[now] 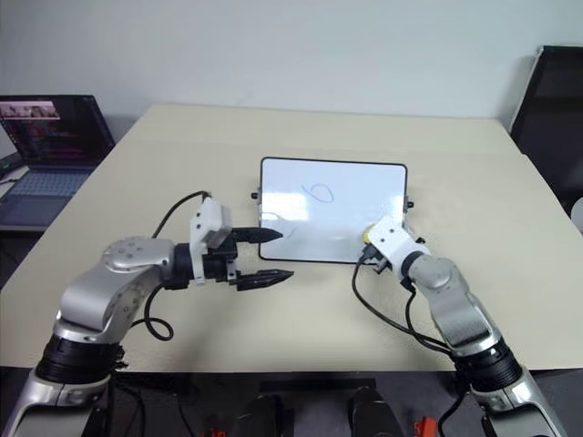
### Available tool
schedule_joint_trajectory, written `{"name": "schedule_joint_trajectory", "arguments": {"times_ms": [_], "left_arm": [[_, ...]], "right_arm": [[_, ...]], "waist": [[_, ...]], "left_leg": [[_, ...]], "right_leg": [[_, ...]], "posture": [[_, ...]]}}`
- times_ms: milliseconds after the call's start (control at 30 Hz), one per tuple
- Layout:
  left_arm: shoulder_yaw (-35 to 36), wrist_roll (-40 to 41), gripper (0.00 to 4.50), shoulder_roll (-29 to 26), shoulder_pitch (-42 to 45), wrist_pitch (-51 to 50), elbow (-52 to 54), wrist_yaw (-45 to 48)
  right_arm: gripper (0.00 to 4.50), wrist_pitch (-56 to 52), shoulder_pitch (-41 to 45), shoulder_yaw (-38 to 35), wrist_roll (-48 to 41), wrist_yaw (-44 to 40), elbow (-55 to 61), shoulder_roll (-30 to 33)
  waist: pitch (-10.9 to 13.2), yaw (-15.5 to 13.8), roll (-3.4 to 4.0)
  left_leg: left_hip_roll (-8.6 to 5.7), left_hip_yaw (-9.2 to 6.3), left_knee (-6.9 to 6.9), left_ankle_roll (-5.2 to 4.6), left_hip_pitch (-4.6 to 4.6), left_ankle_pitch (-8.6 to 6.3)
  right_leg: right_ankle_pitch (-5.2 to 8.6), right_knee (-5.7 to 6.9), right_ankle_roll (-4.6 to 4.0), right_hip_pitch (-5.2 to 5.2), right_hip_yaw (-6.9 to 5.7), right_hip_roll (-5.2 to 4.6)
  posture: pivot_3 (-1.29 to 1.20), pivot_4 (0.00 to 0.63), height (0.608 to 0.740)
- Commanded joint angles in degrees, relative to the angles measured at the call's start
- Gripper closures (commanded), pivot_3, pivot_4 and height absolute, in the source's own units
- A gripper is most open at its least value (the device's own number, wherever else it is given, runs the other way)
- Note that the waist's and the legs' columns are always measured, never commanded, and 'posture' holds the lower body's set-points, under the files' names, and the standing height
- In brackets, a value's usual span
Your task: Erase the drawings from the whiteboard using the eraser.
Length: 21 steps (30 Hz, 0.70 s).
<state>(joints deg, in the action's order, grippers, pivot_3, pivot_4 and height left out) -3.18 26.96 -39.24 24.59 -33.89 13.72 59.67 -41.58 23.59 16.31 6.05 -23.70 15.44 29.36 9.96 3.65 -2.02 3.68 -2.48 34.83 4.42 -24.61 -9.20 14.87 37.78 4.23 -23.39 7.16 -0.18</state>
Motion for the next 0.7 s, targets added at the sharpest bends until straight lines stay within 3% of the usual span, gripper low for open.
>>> {"name": "schedule_joint_trajectory", "arguments": {"times_ms": [33, 267, 700], "left_arm": [[0.1, 1.1, 0.00, -0.3, 1.0, -0.4, 2.6, 0.3], [0.1, 1.2, 0.00, -0.2, 1.0, -1.2, 3.2, 0.0], [0.1, 1.4, 0.00, 0.1, 0.9, -2.2, 4.0, -0.3]], "right_arm": [[3.27, 1.0, 2.0, -2.6, 3.1, 4.3, -2.6, -1.0], [3.27, 3.1, 3.8, -4.1, 3.7, 6.1, -4.6, -3.0], [3.27, -3.7, -0.8, -1.4, 2.1, -3.1, 0.7, -0.1]], "waist": [[0.0, 0.0, 0.00], [0.0, 0.1, -0.02], [0.0, 0.4, -0.02]], "left_leg": [[-0.01, 0.00, 0.01, 0.00, 0.00, 0.00], [-0.05, 0.01, 0.07, 0.00, 0.00, 0.01], [-0.03, 0.02, 0.01, 0.00, 0.00, 0.00]], "right_leg": [[0.00, 0.00, 0.00, 0.00, 0.01, 0.00], [0.00, -0.01, -0.01, -0.01, 0.03, -0.05], [0.01, -0.01, -0.01, -0.03, 0.03, -0.03]], "posture": [[0.00, 0.150, 0.740], [0.00, 0.150, 0.740], [0.00, 0.150, 0.740]]}}
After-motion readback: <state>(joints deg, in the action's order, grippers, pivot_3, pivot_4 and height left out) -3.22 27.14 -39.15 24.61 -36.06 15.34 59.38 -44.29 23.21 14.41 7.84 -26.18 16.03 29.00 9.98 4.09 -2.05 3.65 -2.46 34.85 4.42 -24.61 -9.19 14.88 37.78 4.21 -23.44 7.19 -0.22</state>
